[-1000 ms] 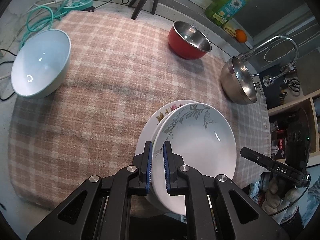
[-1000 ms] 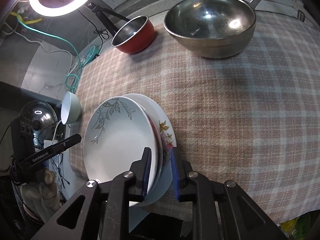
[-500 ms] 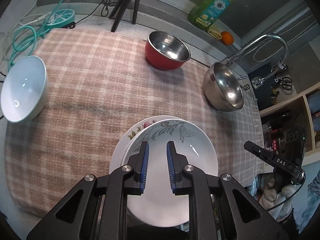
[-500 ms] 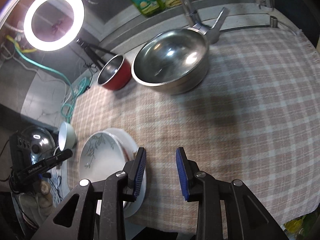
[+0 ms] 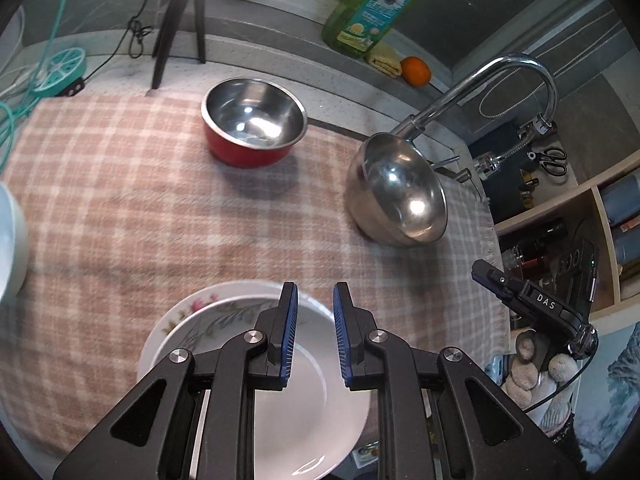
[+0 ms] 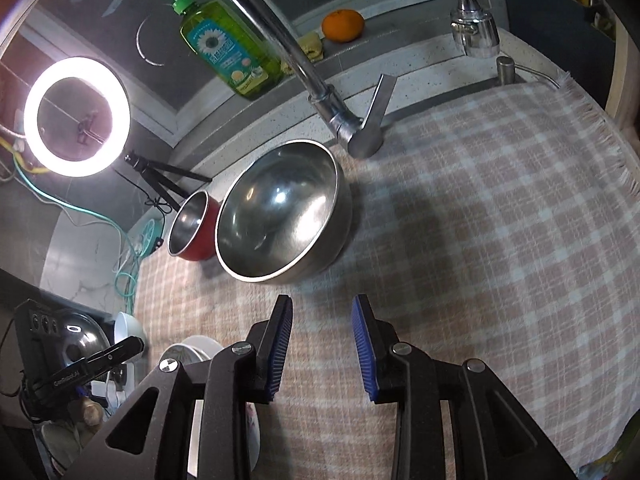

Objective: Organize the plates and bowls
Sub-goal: 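Move both grippers to the large steel bowl by the sink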

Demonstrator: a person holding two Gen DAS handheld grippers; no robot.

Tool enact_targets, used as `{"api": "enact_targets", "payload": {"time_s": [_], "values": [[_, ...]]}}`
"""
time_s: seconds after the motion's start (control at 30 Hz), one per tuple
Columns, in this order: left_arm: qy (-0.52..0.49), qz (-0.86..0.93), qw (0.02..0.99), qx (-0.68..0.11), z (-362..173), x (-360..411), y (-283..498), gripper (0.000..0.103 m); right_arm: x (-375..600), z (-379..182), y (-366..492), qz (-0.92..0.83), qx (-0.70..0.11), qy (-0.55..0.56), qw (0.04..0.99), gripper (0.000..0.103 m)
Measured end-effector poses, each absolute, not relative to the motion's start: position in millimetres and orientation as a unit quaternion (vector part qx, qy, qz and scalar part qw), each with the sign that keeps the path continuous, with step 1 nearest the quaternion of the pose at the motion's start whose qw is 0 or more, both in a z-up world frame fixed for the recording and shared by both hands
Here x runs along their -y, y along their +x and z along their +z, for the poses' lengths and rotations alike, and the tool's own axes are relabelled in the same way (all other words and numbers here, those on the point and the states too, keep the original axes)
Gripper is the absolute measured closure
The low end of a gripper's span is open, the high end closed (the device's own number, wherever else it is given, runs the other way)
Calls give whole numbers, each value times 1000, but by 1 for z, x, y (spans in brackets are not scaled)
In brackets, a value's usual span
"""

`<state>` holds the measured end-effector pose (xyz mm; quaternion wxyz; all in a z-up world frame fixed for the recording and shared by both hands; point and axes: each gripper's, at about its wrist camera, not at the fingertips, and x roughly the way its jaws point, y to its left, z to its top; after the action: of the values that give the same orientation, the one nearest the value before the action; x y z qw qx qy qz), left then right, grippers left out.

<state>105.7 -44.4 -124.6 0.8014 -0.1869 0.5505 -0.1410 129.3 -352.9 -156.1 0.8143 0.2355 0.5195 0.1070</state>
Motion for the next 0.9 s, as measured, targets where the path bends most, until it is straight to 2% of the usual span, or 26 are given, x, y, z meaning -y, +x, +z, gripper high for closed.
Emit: {"api": "enact_targets", "payload": {"time_s": [0.9], "values": [[-173, -120, 794, -570, -146, 109, 214, 87, 375, -181, 222, 133, -537, 268, 789, 75]]}}
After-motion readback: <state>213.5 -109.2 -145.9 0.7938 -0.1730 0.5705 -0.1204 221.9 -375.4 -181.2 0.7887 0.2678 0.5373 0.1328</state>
